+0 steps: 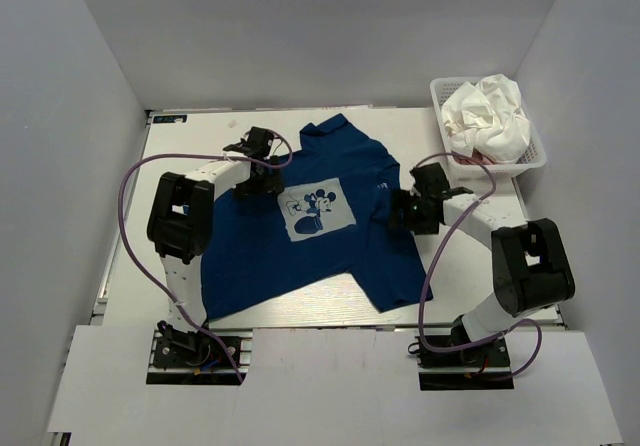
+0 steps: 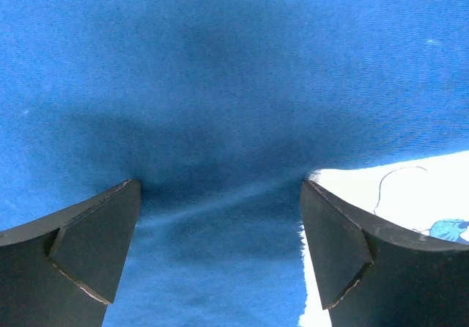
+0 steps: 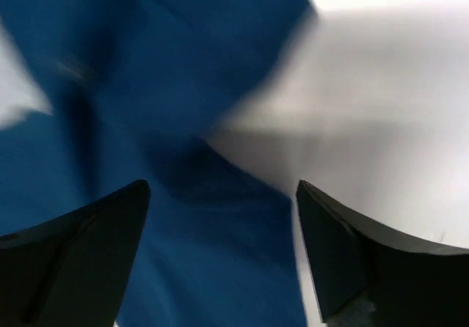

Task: Fold and stack the t-shirts

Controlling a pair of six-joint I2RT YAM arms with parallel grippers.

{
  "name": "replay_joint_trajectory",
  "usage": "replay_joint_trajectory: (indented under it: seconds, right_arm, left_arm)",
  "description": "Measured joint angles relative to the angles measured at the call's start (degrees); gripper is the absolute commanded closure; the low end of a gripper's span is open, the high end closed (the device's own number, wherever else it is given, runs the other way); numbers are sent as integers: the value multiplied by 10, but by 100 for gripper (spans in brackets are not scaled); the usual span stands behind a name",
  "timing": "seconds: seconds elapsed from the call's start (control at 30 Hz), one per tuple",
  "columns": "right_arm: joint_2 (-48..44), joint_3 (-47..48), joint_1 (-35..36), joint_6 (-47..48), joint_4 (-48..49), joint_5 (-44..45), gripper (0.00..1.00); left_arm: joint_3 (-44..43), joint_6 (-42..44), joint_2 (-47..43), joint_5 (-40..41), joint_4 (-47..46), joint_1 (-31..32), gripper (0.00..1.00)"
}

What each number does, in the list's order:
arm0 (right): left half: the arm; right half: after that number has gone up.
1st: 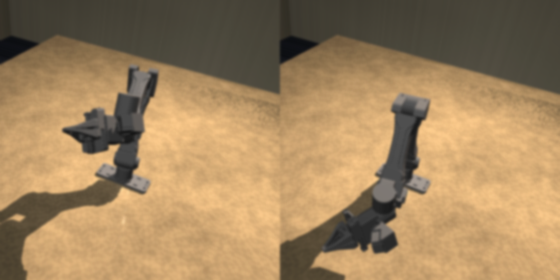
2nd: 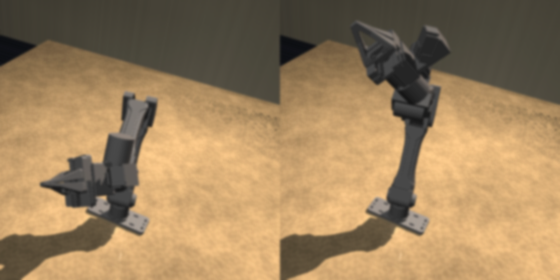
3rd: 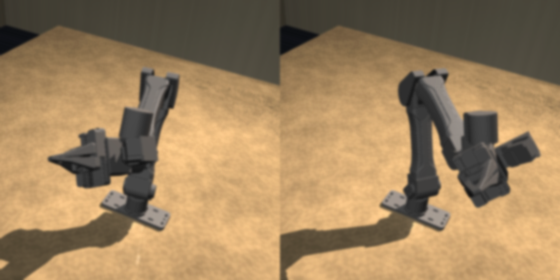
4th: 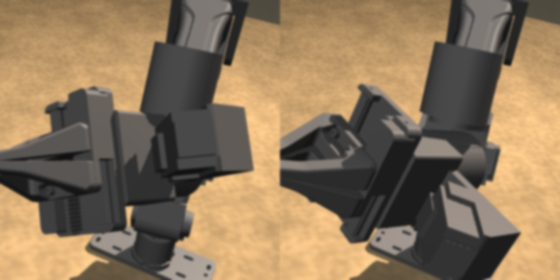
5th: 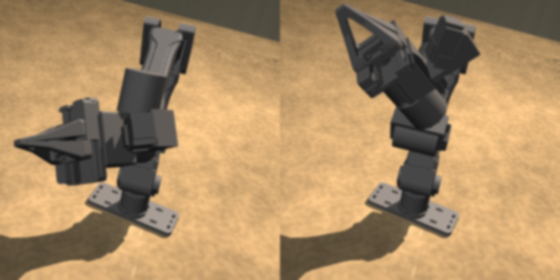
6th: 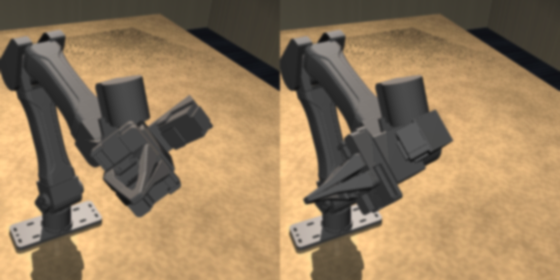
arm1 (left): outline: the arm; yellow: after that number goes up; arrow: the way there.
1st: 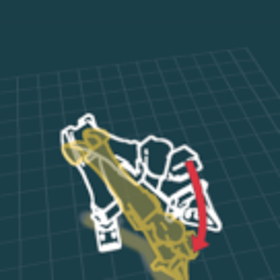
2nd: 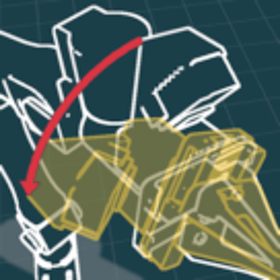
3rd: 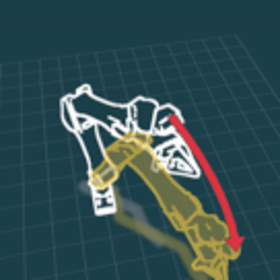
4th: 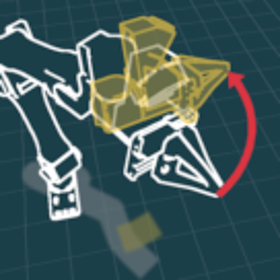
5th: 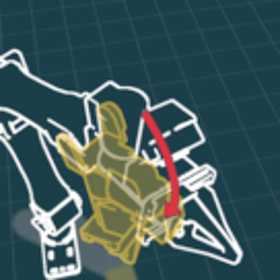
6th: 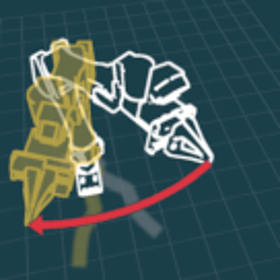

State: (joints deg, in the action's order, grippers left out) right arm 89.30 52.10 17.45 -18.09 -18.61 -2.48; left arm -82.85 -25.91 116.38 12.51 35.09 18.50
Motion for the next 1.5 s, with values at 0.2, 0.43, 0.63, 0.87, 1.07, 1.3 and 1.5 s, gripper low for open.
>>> replay_joint_trajectory:
  seconds: [0.2,0.43,0.63,0.87,1.07,1.3,1.5]
  right_arm:
    - [-6,-55,3,-28,1,16,86]
    - [-56,-109,3,-113,1,43,100]
    - [-193,-178,3,-205,-119,85,98]
    - [-258,-158,3,-215,-195,110,10]
    - [-197,-35,9,-145,-133,97,10]
    - [44,161,27,-84,-34,78,10]
    - [246,310,29,-58,-16,59,10]
  left_arm:
    - [1,-1,0,-6,-5,0,0]
    - [5,-1,-1,-6,-12,0,0]
    - [3,0,-1,-10,-12,0,0]
    - [-2,3,-1,-25,-12,1,0]
    - [15,2,-46,-13,-10,-2,0]
    - [62,-41,-141,58,5,-44,0]
    - [94,-79,-94,80,19,-116,0]
